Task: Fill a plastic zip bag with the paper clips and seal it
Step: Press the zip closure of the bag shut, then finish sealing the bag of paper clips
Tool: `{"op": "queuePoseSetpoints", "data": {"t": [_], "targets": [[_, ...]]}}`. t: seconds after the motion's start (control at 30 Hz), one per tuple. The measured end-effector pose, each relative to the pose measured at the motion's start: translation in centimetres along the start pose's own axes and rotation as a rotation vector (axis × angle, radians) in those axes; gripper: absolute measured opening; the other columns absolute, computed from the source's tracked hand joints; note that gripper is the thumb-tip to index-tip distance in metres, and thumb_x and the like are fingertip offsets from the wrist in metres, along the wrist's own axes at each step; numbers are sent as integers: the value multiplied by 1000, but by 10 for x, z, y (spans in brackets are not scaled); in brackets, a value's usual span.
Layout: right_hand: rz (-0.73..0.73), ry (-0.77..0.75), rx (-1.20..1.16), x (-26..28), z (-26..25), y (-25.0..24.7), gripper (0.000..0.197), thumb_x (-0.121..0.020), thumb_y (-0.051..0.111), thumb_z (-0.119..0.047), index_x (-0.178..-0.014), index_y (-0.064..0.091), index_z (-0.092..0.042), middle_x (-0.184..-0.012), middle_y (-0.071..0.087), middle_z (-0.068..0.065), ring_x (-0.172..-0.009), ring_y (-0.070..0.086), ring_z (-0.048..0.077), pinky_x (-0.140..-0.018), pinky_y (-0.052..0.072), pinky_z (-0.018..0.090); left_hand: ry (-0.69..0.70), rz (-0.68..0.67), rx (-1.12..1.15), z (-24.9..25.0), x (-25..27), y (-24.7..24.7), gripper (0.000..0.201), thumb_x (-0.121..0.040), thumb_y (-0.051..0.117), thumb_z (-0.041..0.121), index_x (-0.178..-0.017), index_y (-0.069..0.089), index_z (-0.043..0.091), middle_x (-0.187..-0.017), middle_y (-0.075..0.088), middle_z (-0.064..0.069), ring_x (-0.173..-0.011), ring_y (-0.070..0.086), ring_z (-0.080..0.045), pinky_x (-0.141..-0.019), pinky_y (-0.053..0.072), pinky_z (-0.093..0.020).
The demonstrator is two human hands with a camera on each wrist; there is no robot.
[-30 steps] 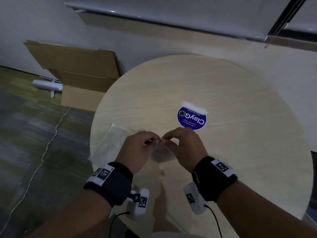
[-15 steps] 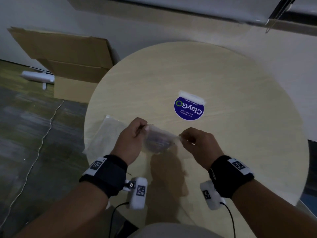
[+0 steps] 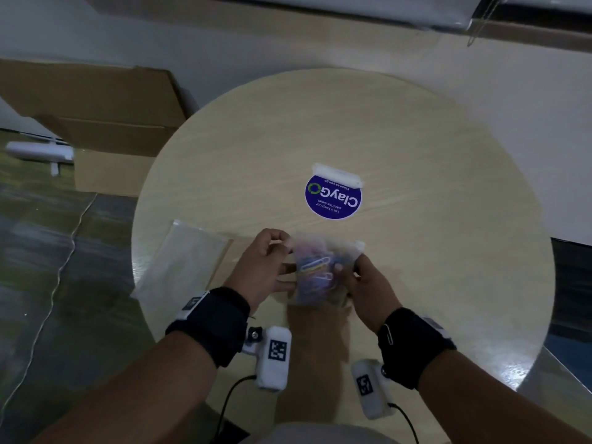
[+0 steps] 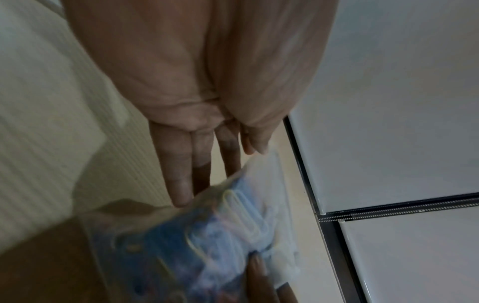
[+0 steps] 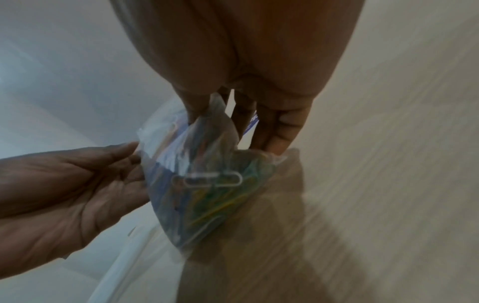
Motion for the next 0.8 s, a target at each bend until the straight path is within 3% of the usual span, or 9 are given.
{"op": "queuePoseSetpoints", "data": {"t": [0.1,0.2,0.33,0.4,0.5,0.6,0.67,0.73,0.8], "targets": [[117,63,80,0,15,-26,24,-91,53,-42,-112,58,-31,-94,72,-3,-80,68,10,-70,57,35,-16,-43,-35,-3,0,-2,9,-102,54,26,-111,52,24,-119,69,4,-101,73,-21,-77,60,-46],[206,175,212,-5,37,-52,51,-78,49,-62,-96,56,-15,-80,68,12,-73,62,32,-69,53,52,-26,-10,-83,-7,1,-18,10,-102,56,28,-111,53,29,-122,69,5,-103,73,-17,-74,60,-43],[225,250,416,-6,29,-67,31,-93,52,-37,-80,53,-10,-73,59,10,-78,56,34,-67,43,39,-65,68,-131,-16,8,-39,14,-101,56,31,-115,53,28,-121,69,5,-101,73,-16,-79,60,-48],[283,219,515,-7,24,-69,28,-92,55,-36,-99,54,-9,-95,61,16,-93,57,37,-77,43,39,-66,104,-162,-18,13,-46,15,-100,57,31,-115,54,28,-119,68,3,-100,72,-16,-81,61,-48],[442,52,663,1,12,-58,60,-88,57,-43,-135,40,-10,-133,46,21,-120,44,41,-98,38,48,-32,159,-253,-23,19,-56,8,-100,58,30,-108,56,30,-115,67,0,-99,71,-18,-79,61,-46],[226,-121,901,7,-1,-31,73,-86,34,-62,-146,25,-24,-156,23,9,-143,20,34,-113,23,48,66,235,-456,-29,26,-75,7,-99,59,28,-96,60,33,-101,69,4,-94,68,-18,-76,60,-43],[56,-118,1011,6,7,-16,75,-84,20,-68,-148,18,-30,-161,10,1,-147,4,31,-116,16,50,126,288,-593,-32,30,-89,11,-98,61,26,-91,62,35,-97,68,10,-92,65,-10,-75,54,-28],[15,-108,1074,1,18,-12,75,-84,20,-68,-149,16,-31,-160,13,1,-147,2,33,-116,18,53,178,369,-681,-32,33,-104,13,-97,62,23,-89,64,33,-98,68,11,-90,62,-4,-73,44,-16],[24,-122,1096,-2,19,-11,74,-85,25,-66,-148,19,-29,-159,19,2,-146,8,36,-114,22,54,221,445,-737,-33,30,-124,14,-97,63,19,-89,65,30,-100,67,5,-88,63,-12,-75,47,-23]]}}
Point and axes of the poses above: each hand's wrist, its own x-axis away from the middle knuckle, its own y-axis out of the palm, z = x × y, the point moved 2 cm from there along -x, towards the middle knuckle
